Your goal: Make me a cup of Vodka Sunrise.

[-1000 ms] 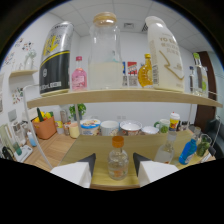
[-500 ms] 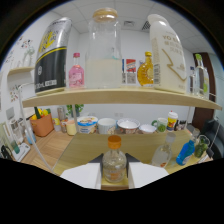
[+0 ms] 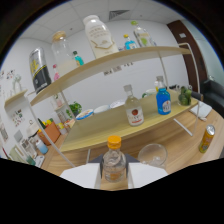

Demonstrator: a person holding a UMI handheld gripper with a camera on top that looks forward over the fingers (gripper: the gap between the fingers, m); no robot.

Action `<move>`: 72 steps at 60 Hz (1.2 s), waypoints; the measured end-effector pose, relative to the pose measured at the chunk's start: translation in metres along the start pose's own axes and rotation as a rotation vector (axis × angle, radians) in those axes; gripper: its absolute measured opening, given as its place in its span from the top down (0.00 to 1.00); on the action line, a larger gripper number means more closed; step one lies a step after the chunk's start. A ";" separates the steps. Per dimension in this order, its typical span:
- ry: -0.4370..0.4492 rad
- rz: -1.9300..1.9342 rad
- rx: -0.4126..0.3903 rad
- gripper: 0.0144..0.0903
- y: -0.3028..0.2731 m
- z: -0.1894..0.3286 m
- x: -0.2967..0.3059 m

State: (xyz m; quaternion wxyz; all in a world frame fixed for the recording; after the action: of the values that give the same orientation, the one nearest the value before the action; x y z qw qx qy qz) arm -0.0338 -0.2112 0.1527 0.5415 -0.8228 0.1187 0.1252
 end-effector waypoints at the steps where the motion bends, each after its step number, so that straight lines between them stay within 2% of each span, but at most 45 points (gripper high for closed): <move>1: -0.002 0.034 -0.008 0.72 0.003 0.000 0.002; 7: -0.048 0.269 -0.034 0.72 0.012 0.003 0.005; 16: -0.170 0.659 -0.044 0.72 0.002 0.003 -0.003; 29: -0.328 1.128 -0.017 0.72 -0.024 -0.002 -0.011; 39: -0.492 1.526 -0.017 0.72 -0.046 -0.010 -0.016; 46: -0.561 1.704 -0.014 0.72 -0.056 -0.014 -0.014; 58: -0.548 1.697 -0.008 0.72 -0.059 -0.015 -0.014; 65: -0.478 1.484 0.023 0.72 -0.067 -0.021 -0.016; 72: -0.370 1.041 0.088 0.72 -0.080 -0.030 -0.025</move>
State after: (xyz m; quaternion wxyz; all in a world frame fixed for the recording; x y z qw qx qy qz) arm -0.0288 -0.2066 0.2411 0.4538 -0.5963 0.4177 0.5138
